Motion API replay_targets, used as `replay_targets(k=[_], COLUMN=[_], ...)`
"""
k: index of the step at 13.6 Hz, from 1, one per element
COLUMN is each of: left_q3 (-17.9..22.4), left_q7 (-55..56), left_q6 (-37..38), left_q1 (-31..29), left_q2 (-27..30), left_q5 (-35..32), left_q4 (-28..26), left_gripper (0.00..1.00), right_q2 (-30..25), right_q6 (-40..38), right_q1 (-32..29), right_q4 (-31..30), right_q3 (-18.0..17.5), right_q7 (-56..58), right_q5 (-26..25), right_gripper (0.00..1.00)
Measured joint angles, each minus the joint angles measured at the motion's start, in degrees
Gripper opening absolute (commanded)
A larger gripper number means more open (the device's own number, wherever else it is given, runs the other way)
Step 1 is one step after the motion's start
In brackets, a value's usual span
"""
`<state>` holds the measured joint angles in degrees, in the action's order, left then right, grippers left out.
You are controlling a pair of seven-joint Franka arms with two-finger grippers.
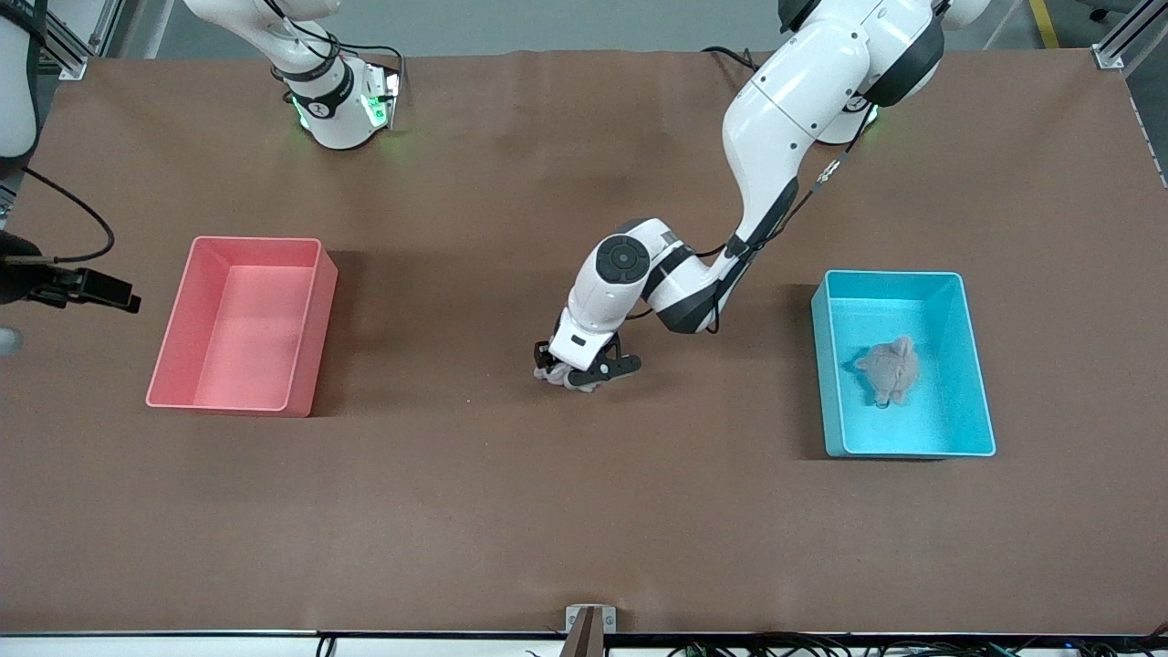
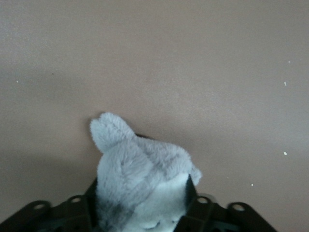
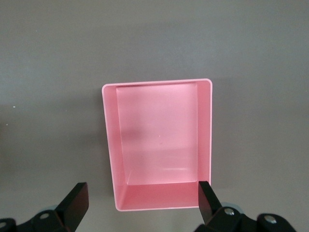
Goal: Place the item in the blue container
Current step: 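Grasp the second plush with the left gripper while the right arm returns to rest, then carry the second plush into the blue box with the left gripper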
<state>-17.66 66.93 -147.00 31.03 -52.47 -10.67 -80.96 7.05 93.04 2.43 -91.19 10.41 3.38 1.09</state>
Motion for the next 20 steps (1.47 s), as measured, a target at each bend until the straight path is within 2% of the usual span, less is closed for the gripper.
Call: replay_targets(k=[2,5,7,10,12,15,18,20], left_q3=[0.0,0.1,0.2,0.1,0.1,-0.5,-2.5,-2.8], left_q7=[0.0,0.0,0.0,-1.9,-6.2,-16.6,-29.9,-38.6], left_q6=[0.0,1.9,7.8,18.5,22.4,23.6,23.5,23.4], left_q1=[0.0,-0.6,-2.2,-7.1,-11.4,-20.0,-31.3,-37.5], left_q2=[0.1,0.7,3.0,10.5,17.0,26.4,33.0,35.9], left_q5=[0.0,0.0,0.0,0.0,-0.1,-0.1,-0.2,-0.2], left_q4=[0.1,0.2,0.2,-0.8,-5.3,-15.6,-25.4,-29.0], left_gripper=[0.29,0.29,0.29,0.3,0.3,0.3,0.3,0.3], right_q2=[-2.1,-3.6,-4.2,-5.0,-5.5,-6.2,-8.1,-9.3], right_q6=[0.2,0.0,-0.2,-0.3,-0.3,-0.3,-0.3,-0.3], right_q1=[-1.0,-1.5,-2.1,-3.6,-3.6,-3.6,-3.1,-3.1], right_q4=[-1.3,-1.7,-1.7,-2.3,-2.8,-3.7,-5.2,-5.6], right_q3=[-1.6,-2.2,-2.4,-3.2,-3.5,-4.1,-4.6,-4.6], right_q7=[0.0,0.0,0.0,0.0,0.0,0.0,0.0,0.0], right_q5=[-0.5,-0.8,-0.9,-0.9,-0.9,-0.9,-0.9,-0.9], right_gripper=[1.0,1.0,1.0,1.0,1.0,1.0,1.0,1.0])
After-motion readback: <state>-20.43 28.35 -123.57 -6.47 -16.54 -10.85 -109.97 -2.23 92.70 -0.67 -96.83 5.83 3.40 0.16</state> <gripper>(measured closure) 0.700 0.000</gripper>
